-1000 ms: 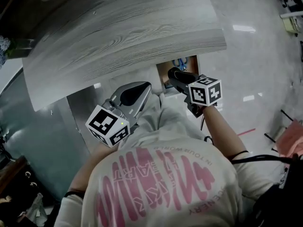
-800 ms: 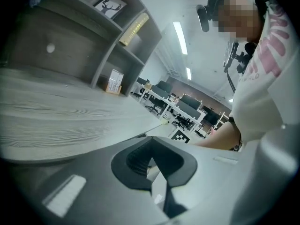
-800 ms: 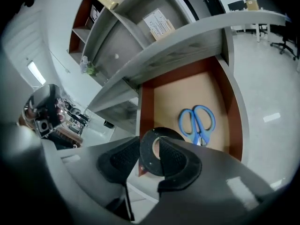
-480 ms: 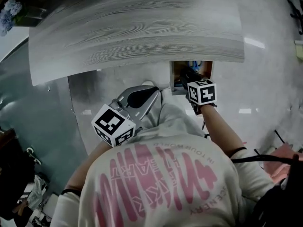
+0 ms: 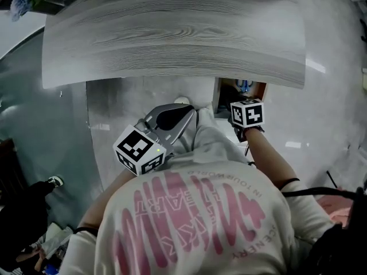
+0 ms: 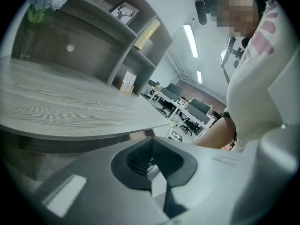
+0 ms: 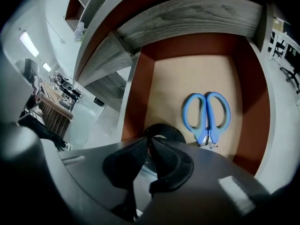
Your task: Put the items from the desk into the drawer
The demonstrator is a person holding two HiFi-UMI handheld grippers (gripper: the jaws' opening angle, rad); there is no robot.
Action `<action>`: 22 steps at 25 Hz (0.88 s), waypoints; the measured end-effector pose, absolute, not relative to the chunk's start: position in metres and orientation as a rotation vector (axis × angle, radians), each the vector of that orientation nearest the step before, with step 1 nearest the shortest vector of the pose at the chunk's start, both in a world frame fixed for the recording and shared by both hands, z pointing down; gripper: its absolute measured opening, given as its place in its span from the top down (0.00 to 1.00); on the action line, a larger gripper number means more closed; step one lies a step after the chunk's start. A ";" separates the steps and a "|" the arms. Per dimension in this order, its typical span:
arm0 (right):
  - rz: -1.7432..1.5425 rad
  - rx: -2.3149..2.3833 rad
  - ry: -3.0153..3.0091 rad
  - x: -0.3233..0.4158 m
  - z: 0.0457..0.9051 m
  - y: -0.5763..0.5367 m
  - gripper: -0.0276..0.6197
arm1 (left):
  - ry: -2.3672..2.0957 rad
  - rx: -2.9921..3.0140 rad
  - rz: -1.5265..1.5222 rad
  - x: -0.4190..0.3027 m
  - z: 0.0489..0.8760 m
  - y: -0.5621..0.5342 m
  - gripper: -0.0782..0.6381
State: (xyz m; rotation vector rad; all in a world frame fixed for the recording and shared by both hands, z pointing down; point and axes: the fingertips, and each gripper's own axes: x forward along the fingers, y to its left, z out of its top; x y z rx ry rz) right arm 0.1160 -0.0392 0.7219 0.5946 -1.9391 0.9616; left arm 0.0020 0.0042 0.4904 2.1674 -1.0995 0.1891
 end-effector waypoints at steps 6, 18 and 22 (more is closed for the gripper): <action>1.017 0.586 -1.936 0.112 0.716 -0.038 0.87 | -1.098 2.174 0.181 -0.001 0.485 -0.001 0.86; 1.404 0.901 -2.044 0.137 0.620 -0.071 0.91 | -1.020 2.299 0.115 0.008 0.451 -0.031 0.86; 1.493 0.996 -2.177 0.145 0.549 -0.087 0.94 | -1.028 2.329 0.058 0.006 0.417 -0.042 0.86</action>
